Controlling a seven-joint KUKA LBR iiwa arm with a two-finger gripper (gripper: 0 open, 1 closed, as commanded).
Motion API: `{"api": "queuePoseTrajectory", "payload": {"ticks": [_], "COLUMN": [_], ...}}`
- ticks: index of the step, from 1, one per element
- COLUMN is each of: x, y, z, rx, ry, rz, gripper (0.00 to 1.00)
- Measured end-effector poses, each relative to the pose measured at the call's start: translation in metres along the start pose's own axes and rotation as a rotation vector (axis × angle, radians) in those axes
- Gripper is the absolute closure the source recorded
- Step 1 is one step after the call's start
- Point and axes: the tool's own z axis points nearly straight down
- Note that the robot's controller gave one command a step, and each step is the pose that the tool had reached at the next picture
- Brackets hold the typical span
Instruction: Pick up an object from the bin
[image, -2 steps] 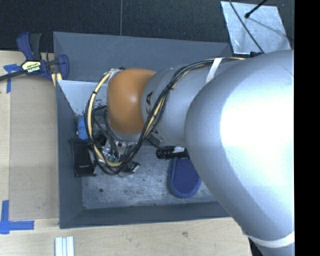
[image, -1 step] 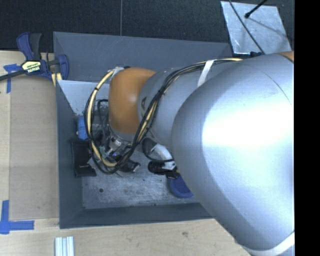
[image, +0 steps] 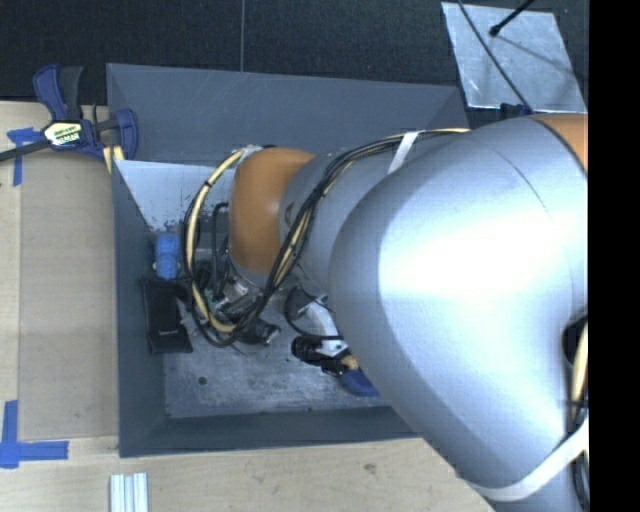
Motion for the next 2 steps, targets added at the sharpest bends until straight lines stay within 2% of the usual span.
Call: {"api": "queuePoseTrajectory", "payload": {"ticks": [1,2], "x": [0.0004,0.0056], "y": [0.0002,0.0016], "z": [-0.0003,-0.0011], "rx": [0.000,0.000], "ry": [0.000,0.009], "rz": [-0.004,-0.009], "gripper": [0.00,1.00]}}
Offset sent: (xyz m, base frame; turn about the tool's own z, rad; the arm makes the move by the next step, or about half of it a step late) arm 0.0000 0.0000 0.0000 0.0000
